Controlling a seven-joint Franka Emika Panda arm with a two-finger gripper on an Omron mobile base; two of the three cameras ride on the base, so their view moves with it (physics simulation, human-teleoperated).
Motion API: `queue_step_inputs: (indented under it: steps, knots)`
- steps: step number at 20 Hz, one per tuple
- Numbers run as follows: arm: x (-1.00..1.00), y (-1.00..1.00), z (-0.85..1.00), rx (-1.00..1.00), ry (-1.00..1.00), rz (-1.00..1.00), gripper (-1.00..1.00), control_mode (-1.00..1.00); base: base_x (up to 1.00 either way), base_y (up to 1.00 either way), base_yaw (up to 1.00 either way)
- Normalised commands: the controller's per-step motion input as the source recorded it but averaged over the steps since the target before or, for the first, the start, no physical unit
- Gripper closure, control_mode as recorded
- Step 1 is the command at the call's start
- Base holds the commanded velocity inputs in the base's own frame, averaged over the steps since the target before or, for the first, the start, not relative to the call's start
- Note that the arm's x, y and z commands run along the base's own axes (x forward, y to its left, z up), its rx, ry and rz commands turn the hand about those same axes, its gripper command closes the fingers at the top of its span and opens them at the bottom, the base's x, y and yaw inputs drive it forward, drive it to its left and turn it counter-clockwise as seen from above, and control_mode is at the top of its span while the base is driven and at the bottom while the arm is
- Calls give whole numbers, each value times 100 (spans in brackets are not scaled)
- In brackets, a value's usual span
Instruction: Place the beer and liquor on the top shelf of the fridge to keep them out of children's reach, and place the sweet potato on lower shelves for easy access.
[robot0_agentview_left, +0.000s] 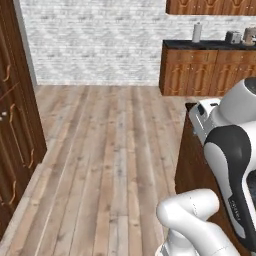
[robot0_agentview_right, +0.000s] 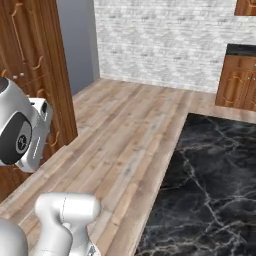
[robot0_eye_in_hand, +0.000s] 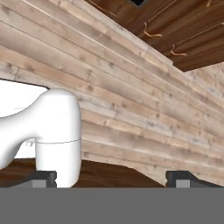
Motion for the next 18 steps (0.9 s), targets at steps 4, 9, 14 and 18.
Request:
queue_step_inputs:
  steps: [4,9,14,18]
  knots:
    - [0,0,0,0,0,0,-100,100,100,35,-32]
    - [0,0,0,0,0,0,-100,100,100,70,-21]
    - [0,0,0,0,0,0,-100,100,100,64,-23]
    - [0,0,0,0,0,0,-100,100,100,21,-39]
